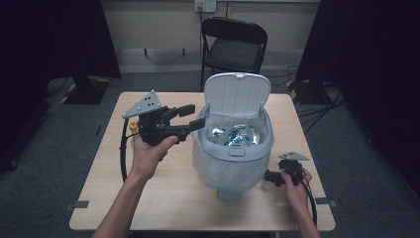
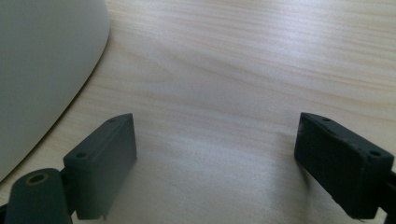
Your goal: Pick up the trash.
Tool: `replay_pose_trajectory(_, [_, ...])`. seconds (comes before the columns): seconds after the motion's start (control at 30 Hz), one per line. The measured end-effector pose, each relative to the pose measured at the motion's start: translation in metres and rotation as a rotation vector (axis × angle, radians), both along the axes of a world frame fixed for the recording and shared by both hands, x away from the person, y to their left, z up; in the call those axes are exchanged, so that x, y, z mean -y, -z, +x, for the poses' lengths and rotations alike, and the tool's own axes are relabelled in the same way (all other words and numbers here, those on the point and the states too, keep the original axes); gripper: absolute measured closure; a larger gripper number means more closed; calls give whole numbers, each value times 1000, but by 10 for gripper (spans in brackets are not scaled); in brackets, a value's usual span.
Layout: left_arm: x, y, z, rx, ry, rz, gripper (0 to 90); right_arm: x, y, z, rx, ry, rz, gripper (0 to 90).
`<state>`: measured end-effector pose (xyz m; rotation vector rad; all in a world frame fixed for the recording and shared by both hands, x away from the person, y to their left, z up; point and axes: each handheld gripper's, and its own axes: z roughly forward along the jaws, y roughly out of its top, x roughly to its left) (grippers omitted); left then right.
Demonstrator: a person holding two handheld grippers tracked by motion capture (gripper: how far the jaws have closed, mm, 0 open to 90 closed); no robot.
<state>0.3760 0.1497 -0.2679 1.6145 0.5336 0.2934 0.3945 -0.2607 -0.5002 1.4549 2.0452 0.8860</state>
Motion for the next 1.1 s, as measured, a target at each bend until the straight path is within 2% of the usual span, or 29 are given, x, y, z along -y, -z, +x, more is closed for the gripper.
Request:
replay_pose_trajectory(0.07, [-3,5,1,4,-36,15,409,0,0,0,-1,3,3,116])
replay_pose_trajectory(0.13, [-5,10,0,-10,-65,-2,408,0,0,0,-1,3,3,116])
replay_pose_trajectory(0.23, [-13,17,-2,-12,-91,6,398,0,0,1,-1,2,3,116])
replay_pose_trajectory(0.3, [-16,20,-3,-24,-95,-4,375,0,0,1,-1,2,2,116])
replay_pose_trajectory(0.33, [-20,21,-5,-21,-108,14,368,0,0,1,-1,2,3,116])
replay_pose_trajectory(0.5, [-33,30,-9,-41,-128,36,352,0,0,1,-1,2,2,116])
replay_pose_trajectory(0.63, [-43,45,-10,-74,-148,51,352,0,0,1,-1,2,3,116])
replay_pose_trajectory(0.73, [-49,56,-12,-84,-170,105,351,0,0,1,-1,2,3,116])
replay_pose_trajectory(0.83, [-58,67,-16,-83,-185,106,359,0,0,1,-1,2,2,116])
replay_pose_trajectory(0.93, [-66,80,-19,-110,-208,99,358,0,0,1,-1,1,2,115])
replay_pose_trajectory(1.03, [-73,93,-20,-140,-220,130,359,0,0,1,0,2,1,115])
replay_pose_trajectory(1.1, [-77,103,-21,-167,-198,131,367,0,0,1,-1,2,2,116])
